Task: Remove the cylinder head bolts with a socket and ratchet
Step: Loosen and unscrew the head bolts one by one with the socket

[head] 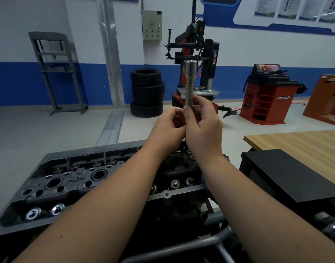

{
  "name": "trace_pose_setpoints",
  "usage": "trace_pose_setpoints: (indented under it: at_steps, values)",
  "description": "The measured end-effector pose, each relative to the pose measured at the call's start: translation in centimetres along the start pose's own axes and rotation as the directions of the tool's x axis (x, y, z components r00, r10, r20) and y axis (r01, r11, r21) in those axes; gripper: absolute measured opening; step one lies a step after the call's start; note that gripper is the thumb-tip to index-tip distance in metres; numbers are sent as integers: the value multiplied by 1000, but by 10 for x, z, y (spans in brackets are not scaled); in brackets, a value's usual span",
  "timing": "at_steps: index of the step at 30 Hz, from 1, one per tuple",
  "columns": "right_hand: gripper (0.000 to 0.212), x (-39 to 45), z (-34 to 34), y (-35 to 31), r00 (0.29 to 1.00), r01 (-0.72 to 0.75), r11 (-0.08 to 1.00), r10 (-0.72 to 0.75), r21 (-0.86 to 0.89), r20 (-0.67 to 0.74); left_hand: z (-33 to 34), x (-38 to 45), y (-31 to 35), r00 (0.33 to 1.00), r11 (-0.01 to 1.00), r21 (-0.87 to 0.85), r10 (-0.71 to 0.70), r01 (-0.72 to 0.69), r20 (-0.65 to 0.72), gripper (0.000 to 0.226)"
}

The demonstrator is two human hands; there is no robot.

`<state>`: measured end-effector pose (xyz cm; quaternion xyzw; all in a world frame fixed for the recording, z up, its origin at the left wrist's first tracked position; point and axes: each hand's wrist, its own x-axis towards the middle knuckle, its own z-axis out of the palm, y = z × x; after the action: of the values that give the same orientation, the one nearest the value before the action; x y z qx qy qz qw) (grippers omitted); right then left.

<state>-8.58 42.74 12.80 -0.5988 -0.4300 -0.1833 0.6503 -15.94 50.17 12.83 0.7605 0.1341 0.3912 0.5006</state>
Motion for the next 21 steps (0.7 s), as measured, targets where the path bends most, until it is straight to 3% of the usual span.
trace_pose_setpoints:
  at_steps: [4,8,10,15,21]
  values:
    - [36,1,0,2,996,-77,996,75,54,43,2,-3,5,997,997,-75,21,-16,75,11]
    - [31,2,1,5,1000,27,999,-28,-29,-11,-1,0,1,999,999,16,48,-47,-16,4]
    - [31,1,0,6,999,36,999,-37,-30,-39,-1,2,-1,996,999,11,53,-53,-67,12]
    - [38,1,2,7,998,-53,998,53,40,22,3,-1,4,999,995,-102,-4,8,43,12]
    - [34,1,5,10,993,-120,991,120,66,4,1,-2,5,995,995,15,98,-98,-3,5]
